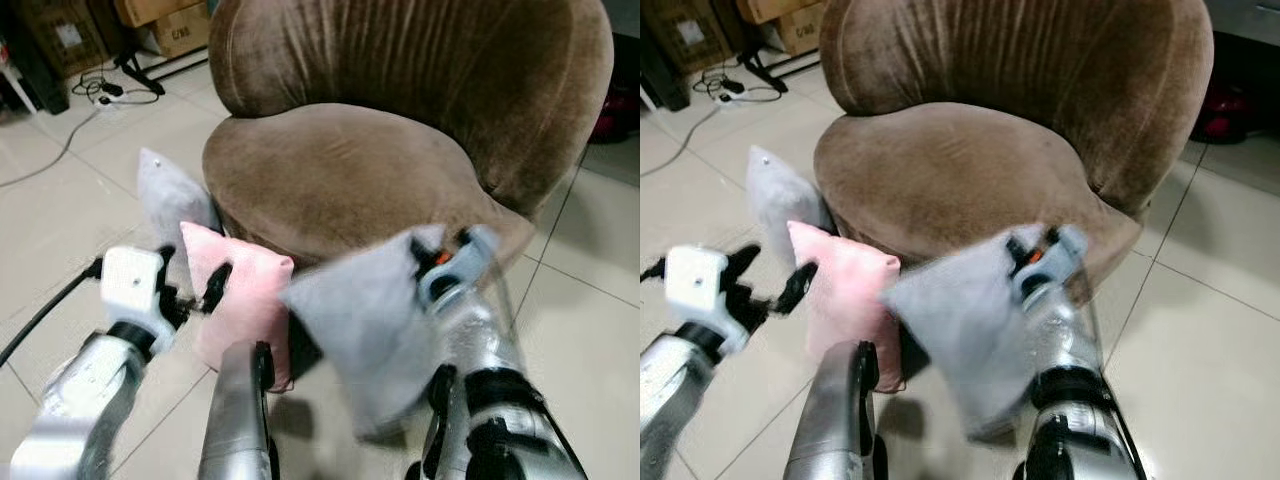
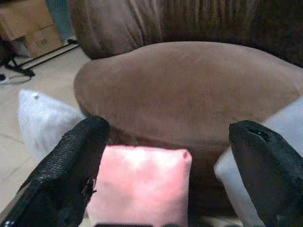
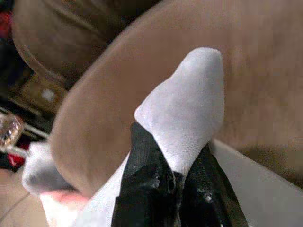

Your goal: Move the pillow to the sofa from floor

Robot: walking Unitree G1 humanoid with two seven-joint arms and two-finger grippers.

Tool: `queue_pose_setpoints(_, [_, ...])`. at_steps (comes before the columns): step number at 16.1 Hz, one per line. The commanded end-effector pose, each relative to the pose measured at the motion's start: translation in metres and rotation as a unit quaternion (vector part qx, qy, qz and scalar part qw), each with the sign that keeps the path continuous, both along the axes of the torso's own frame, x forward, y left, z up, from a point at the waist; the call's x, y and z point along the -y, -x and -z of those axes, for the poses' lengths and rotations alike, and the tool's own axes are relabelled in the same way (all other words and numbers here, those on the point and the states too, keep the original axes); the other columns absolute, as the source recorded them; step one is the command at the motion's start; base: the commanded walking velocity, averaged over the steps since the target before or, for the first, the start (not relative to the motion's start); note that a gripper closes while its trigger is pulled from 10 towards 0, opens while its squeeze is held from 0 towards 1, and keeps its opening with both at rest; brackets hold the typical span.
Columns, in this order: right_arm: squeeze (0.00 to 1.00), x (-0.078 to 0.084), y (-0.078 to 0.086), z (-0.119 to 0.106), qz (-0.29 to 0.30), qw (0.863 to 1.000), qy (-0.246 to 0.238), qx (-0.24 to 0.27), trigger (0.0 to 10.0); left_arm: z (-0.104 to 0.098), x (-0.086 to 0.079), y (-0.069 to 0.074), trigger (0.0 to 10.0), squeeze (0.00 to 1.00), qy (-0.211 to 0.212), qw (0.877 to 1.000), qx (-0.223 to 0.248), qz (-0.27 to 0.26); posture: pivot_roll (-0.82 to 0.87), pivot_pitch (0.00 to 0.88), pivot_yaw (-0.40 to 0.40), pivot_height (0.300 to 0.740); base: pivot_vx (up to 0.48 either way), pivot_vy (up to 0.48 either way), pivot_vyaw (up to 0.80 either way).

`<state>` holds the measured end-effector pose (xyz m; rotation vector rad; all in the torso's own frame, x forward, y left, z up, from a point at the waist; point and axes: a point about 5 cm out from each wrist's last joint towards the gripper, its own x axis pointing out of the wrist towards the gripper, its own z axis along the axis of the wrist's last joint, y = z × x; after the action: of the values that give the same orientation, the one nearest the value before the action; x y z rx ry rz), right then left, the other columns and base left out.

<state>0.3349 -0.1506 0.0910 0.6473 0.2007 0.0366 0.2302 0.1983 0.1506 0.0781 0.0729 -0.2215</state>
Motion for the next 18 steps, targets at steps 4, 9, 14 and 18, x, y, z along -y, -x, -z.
queue_pose_setpoints(4, [0.0, 0.001, 0.013, -0.094, 0.001, 0.987, 0.07, 0.146, 0.0, -0.022, 0.004, -0.018, 10.0, 0.0, -0.04, 0.997, 0.053, -0.05, -0.07, 0.0, 0.058, 0.472, 0.0, 0.0, 0.0])
queue_pose_setpoints(9, [0.0, 0.0, 0.035, -0.118, 0.024, 0.98, 0.108, 0.166, 10.0, -0.044, 0.006, -0.025, 10.0, 0.0, -0.086, 0.99, 0.095, -0.065, -0.07, 0.0, 0.055, 0.477, 0.0, 0.0, 0.0])
queue_pose_setpoints(14, [0.0, -0.001, 0.036, -0.129, 0.048, 0.978, 0.128, 0.158, 10.0, -0.037, 0.015, -0.028, 10.0, 0.0, -0.077, 0.99, 0.093, -0.072, -0.09, 0.0, 0.065, 0.527, 0.0, 0.0, 0.0])
queue_pose_setpoints(18, [0.0, 0.001, 0.034, -0.141, 0.048, 0.973, 0.154, 0.168, 10.0, -0.037, 0.012, -0.03, 10.0, 0.0, -0.08, 0.989, 0.094, -0.08, -0.08, 0.0, 0.057, 0.562, 0.0, 0.0, 0.0])
